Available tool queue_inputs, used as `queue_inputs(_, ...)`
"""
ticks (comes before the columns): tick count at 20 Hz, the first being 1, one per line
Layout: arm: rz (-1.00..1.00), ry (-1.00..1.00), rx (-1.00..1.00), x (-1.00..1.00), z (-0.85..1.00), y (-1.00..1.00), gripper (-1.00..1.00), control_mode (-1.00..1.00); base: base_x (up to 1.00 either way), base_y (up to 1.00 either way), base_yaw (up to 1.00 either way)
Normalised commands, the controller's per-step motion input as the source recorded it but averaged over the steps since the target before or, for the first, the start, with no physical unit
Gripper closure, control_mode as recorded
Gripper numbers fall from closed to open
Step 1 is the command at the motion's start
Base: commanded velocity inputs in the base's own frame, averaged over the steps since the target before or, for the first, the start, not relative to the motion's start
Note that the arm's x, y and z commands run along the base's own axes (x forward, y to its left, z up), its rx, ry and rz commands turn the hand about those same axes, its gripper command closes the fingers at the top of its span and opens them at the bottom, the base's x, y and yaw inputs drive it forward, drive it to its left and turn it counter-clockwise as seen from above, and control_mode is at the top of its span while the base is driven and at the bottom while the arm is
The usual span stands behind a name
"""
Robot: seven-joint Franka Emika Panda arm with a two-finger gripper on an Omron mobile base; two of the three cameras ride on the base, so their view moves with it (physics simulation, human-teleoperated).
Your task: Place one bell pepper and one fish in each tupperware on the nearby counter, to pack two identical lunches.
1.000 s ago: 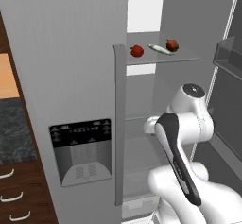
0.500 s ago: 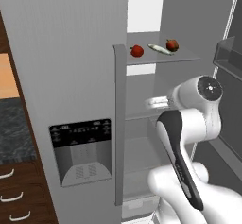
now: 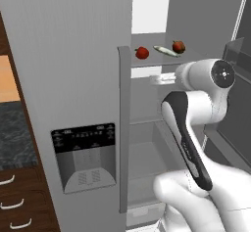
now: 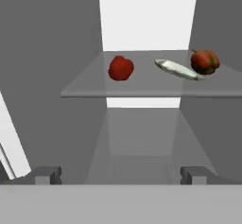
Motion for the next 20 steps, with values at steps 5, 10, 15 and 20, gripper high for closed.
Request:
queue_inputs(5, 0.07, 0.01, 0.01, 0.51, 0.58, -0.02, -1.0, -1.0, 0.0, 0.0, 0.0)
queue_inputs(10, 0.02, 0.12, 0.0, 0.63, 0.17, 0.0, -1.0, -1.0, 0.0, 0.0, 0.0)
queue_inputs(15, 0.05, 0.04, 0.0, 0.82, -0.14, -0.01, -1.0, -1.0, 0.0, 0.0, 0.0)
queue_inputs(20, 0.07, 0.07, 0.0, 0.93, -0.26, 0.0, -1.0, -1.0, 0.0, 0.0, 0.0)
